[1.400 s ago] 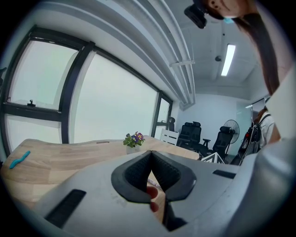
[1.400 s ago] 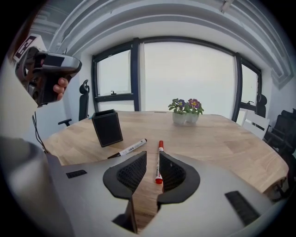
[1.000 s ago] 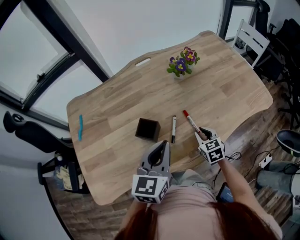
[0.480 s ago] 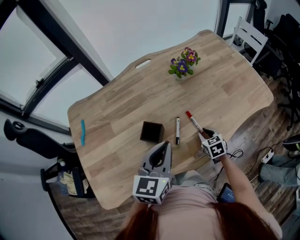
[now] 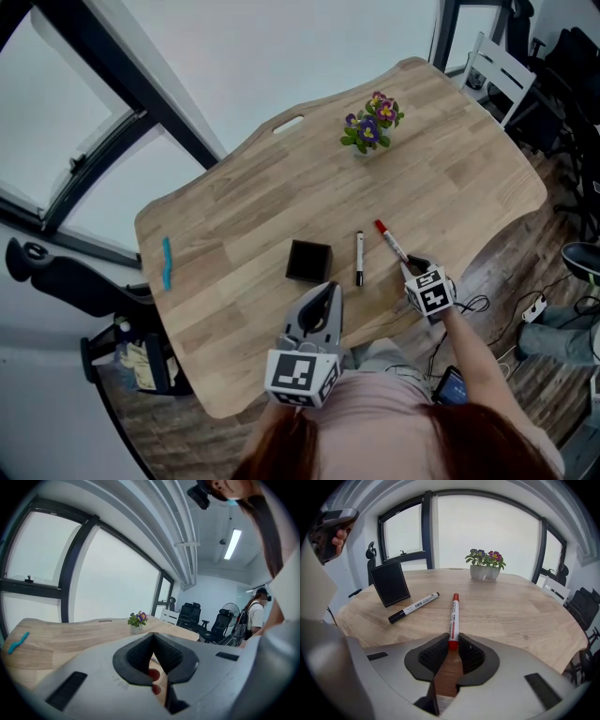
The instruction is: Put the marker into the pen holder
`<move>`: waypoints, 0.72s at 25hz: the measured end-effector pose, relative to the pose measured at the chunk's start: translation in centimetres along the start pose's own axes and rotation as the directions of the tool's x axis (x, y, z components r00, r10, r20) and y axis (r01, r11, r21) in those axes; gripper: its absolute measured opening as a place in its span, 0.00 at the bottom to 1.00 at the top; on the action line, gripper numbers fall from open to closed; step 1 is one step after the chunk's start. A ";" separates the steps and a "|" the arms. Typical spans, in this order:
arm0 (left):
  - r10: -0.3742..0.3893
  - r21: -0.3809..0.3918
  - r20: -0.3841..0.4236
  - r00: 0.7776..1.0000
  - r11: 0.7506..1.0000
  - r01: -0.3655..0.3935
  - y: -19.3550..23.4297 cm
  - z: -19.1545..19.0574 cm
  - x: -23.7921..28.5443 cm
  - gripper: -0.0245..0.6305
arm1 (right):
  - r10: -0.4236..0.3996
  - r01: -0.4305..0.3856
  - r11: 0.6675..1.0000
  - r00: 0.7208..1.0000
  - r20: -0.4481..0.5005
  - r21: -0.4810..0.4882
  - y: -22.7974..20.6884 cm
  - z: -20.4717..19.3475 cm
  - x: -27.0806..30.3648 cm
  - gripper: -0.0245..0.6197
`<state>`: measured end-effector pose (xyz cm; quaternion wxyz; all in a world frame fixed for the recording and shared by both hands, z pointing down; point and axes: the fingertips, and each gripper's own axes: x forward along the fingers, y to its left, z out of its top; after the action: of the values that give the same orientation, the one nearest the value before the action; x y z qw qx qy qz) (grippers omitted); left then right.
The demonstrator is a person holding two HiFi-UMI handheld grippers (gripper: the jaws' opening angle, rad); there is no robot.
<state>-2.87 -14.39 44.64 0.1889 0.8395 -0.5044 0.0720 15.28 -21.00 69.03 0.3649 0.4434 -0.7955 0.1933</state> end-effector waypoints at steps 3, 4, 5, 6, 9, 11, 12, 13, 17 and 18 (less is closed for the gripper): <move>-0.003 0.000 0.000 1.000 1.000 0.003 0.2 0.2 -0.4 0.04 | -0.009 0.009 1.000 1.000 0.002 0.007 0.2 0.0 -0.4 0.13; -0.006 0.002 0.004 1.000 1.000 0.006 0.2 0.3 -0.5 0.04 | -0.012 0.012 1.000 1.000 0.004 0.002 0.2 0.0 -0.5 0.13; -0.007 0.003 0.008 1.000 1.000 0.007 0.3 0.5 -0.6 0.04 | -0.017 0.017 1.000 1.000 0.008 -0.009 0.3 0.0 -0.6 0.13; -0.006 0.006 0.010 1.000 1.000 0.006 0.3 0.6 -0.7 0.04 | -0.021 0.021 1.000 1.000 0.016 -0.022 0.4 0.2 -0.7 0.13; -0.003 0.012 0.013 1.000 1.000 0.003 0.5 1.0 -1.1 0.04 | -0.022 0.023 0.999 0.999 0.030 -0.040 0.8 0.6 -1.4 0.13; 0.000 0.013 0.018 1.000 1.000 -0.001 0.6 1.3 -1.2 0.04 | -0.026 0.028 0.998 0.999 0.047 -0.049 1.0 1.1 -2.0 0.13; 0.002 0.013 0.022 1.000 1.000 -0.002 0.6 1.4 -1.3 0.04 | -0.030 0.033 0.998 0.998 0.057 -0.051 1.0 1.3 -2.2 0.13; 0.003 0.013 0.027 1.000 1.000 -0.004 0.7 1.5 -1.4 0.04 | -0.034 0.037 0.998 0.997 0.066 -0.049 1.1 1.5 -2.5 0.13; 0.010 0.016 0.035 0.999 1.000 -0.010 0.7 1.9 -2.0 0.04 | -0.049 0.053 0.998 0.994 0.101 -0.037 1.5 1.9 -3.6 0.13; 0.012 0.017 0.036 0.999 1.000 -0.012 0.7 1.9 -2.1 0.04 | -0.056 0.061 0.998 0.992 0.111 -0.034 1.5 2.1 -4.0 0.13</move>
<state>-4.58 -13.69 42.37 0.1722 0.8392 -0.5121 0.0626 14.47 -19.24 64.72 0.3340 0.4697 -0.8046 0.1430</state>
